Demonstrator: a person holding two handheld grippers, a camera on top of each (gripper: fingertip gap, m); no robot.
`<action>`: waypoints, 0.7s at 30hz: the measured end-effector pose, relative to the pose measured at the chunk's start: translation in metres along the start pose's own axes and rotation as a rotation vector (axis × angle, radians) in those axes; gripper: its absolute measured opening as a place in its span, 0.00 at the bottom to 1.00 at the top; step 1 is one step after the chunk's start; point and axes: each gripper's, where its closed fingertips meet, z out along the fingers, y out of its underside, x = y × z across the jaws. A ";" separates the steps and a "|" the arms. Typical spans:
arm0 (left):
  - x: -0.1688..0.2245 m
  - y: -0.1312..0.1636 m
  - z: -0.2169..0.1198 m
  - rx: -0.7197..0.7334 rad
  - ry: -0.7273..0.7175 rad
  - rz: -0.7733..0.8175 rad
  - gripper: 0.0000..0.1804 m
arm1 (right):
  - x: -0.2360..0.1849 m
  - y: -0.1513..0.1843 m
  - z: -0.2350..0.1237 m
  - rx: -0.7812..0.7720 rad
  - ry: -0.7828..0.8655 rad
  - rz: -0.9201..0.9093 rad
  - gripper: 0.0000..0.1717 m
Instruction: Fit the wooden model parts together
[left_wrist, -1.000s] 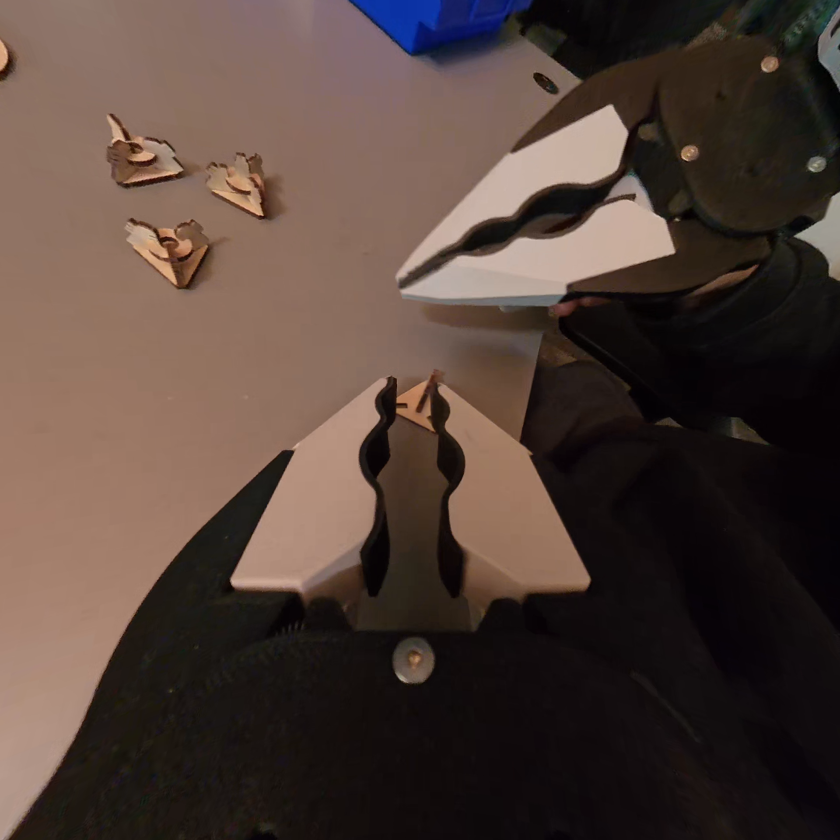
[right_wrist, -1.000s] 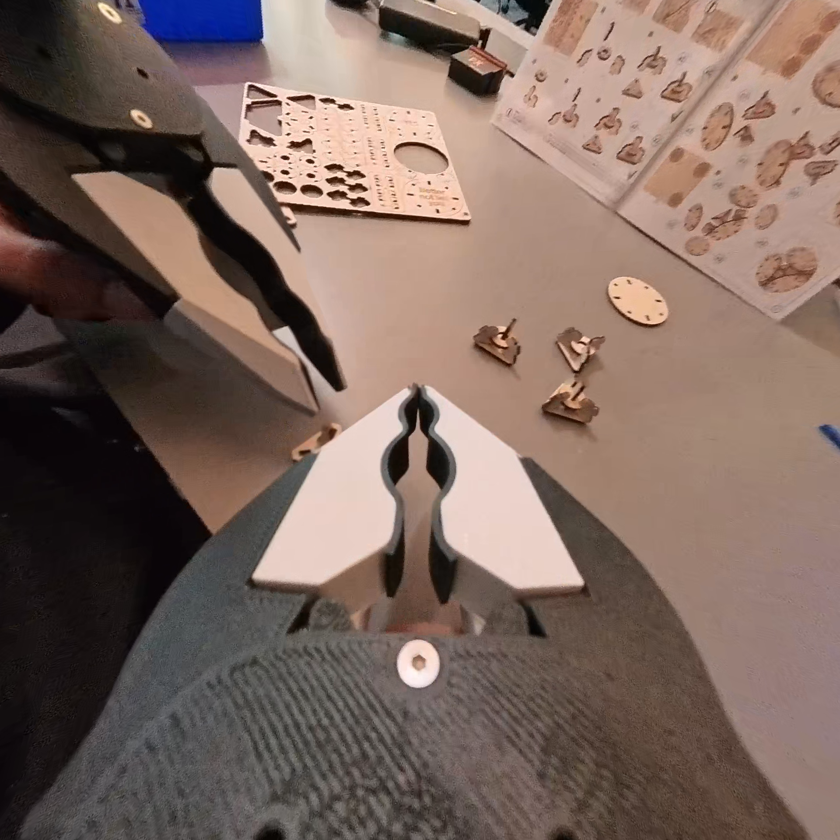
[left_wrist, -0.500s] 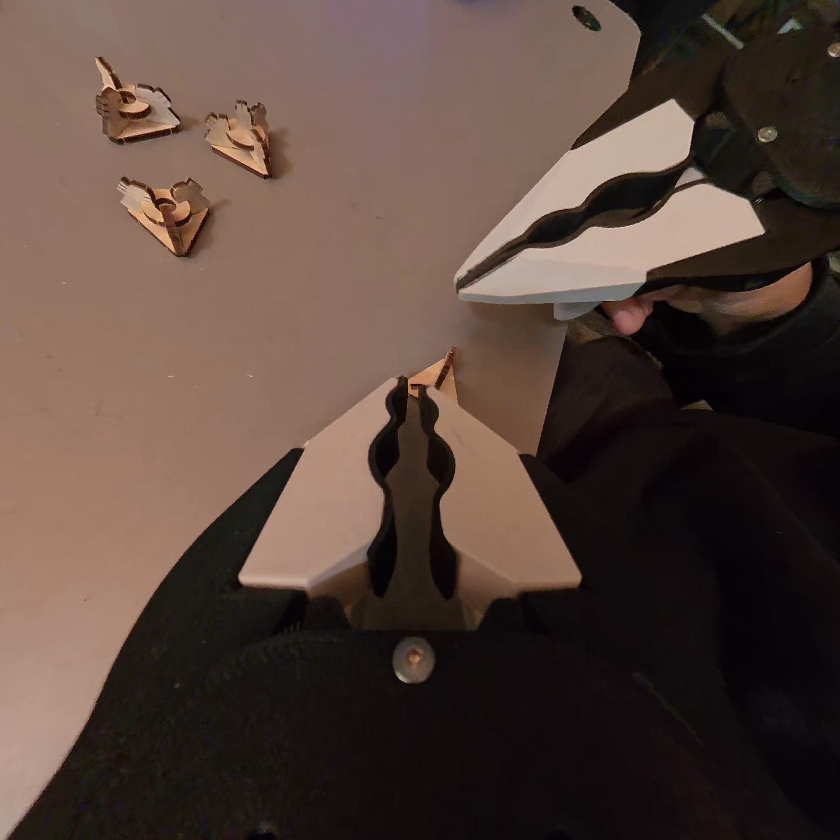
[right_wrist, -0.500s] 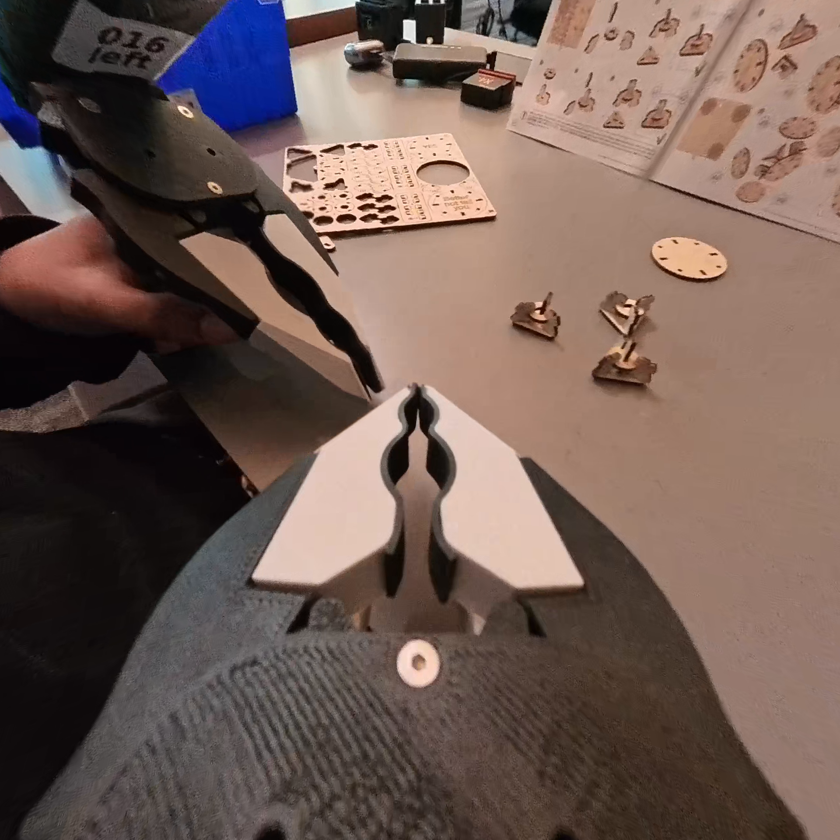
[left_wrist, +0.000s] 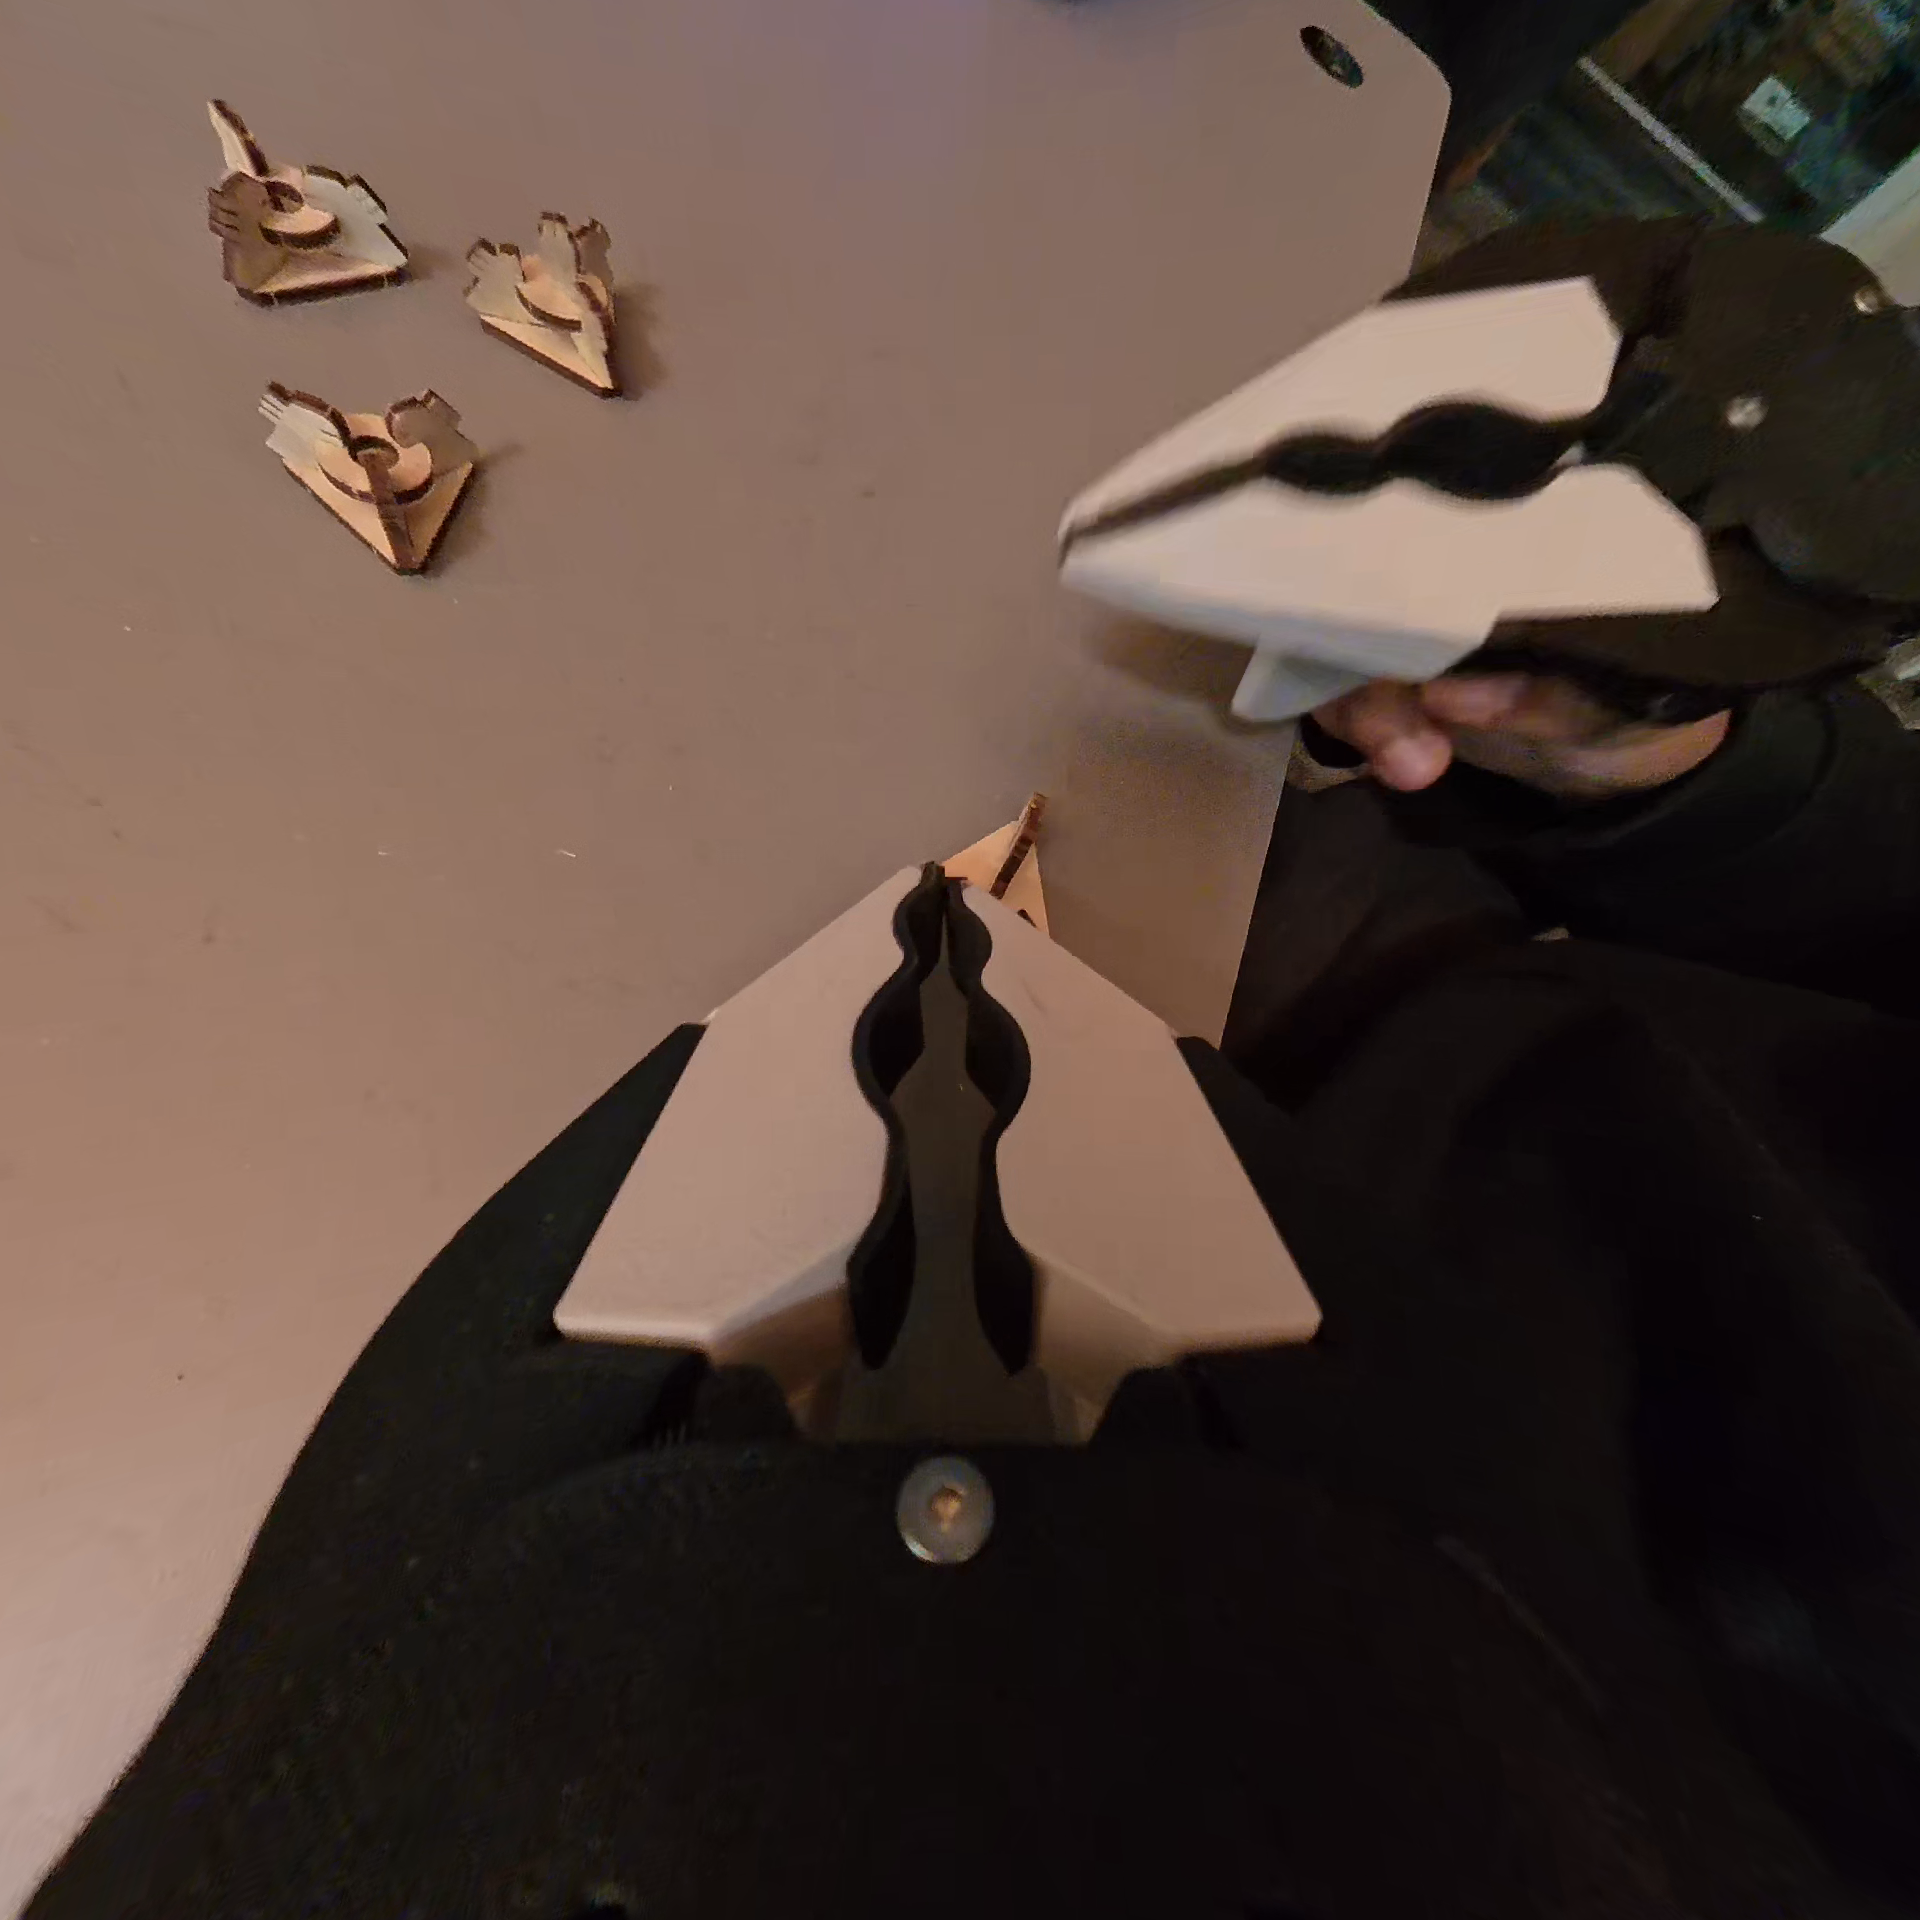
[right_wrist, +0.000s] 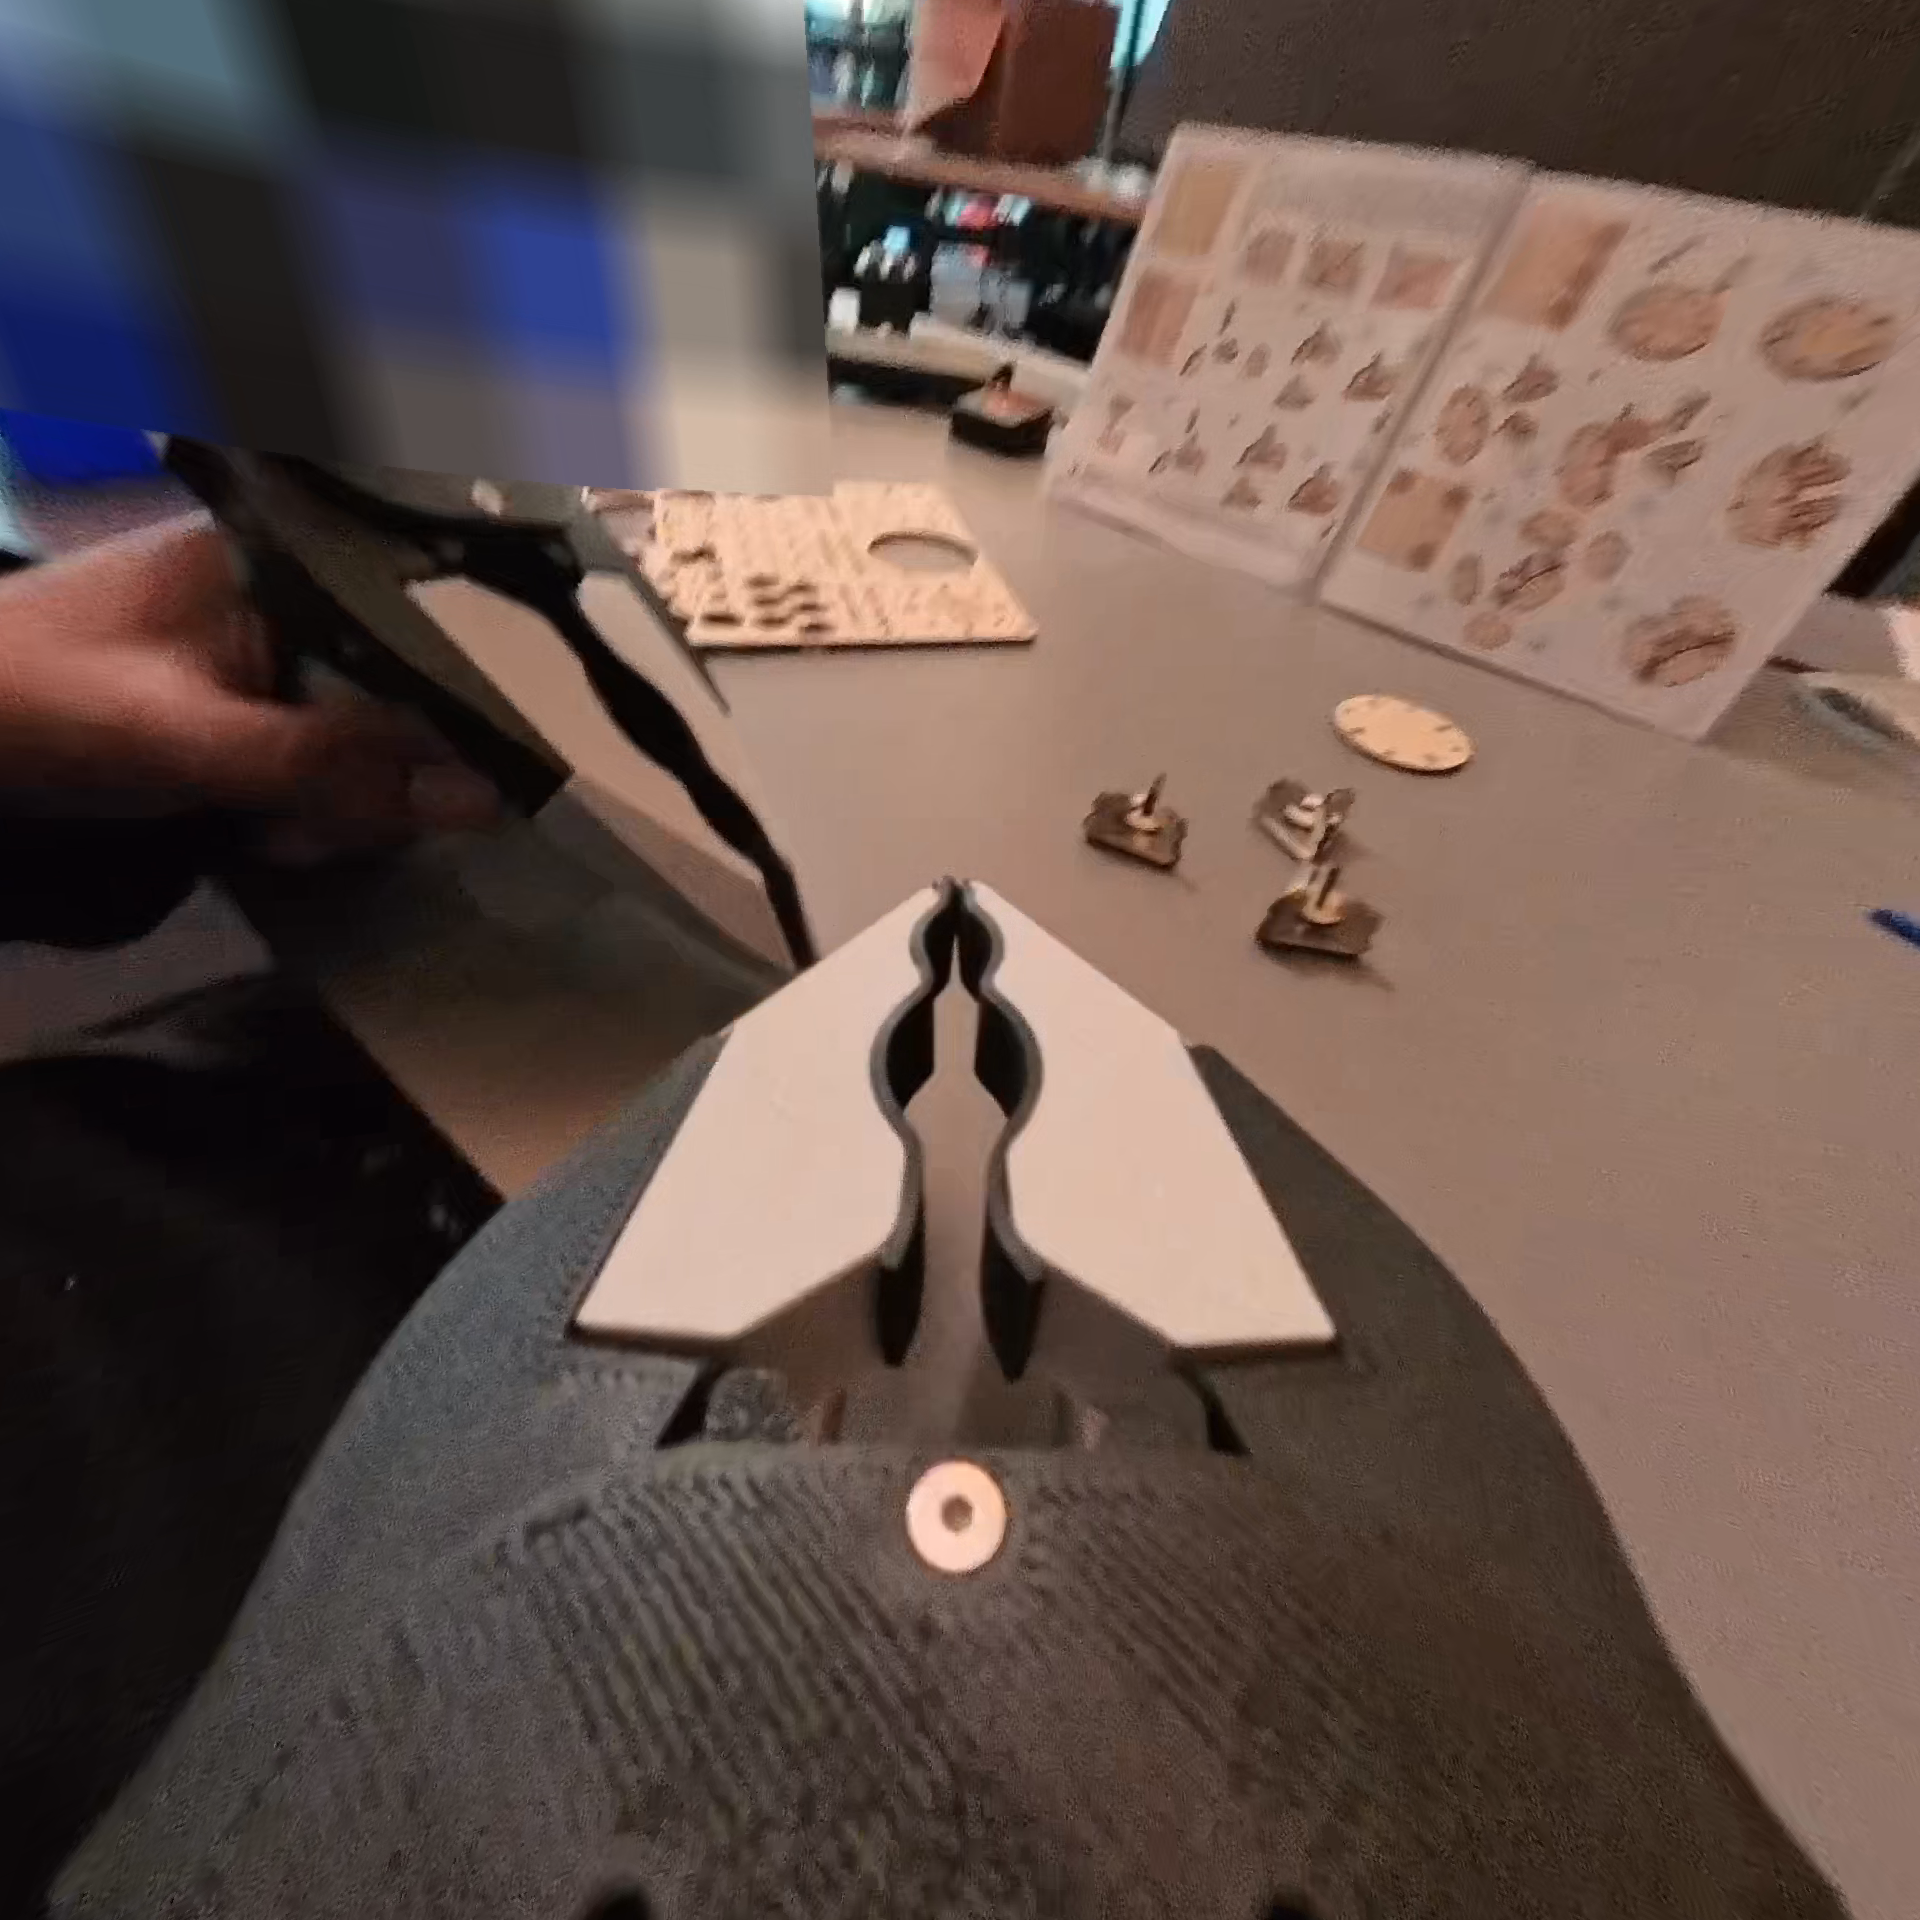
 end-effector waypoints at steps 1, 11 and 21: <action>0.000 0.000 0.000 0.002 0.001 -0.003 0.00 | 0.007 -0.011 -0.004 0.061 0.034 0.046 0.00; 0.005 0.002 0.002 -0.014 -0.024 0.077 0.00 | 0.045 -0.084 0.035 0.342 0.055 0.423 0.00; 0.012 0.002 0.001 -0.013 0.027 0.085 0.01 | 0.039 -0.110 0.054 0.430 0.257 0.248 0.00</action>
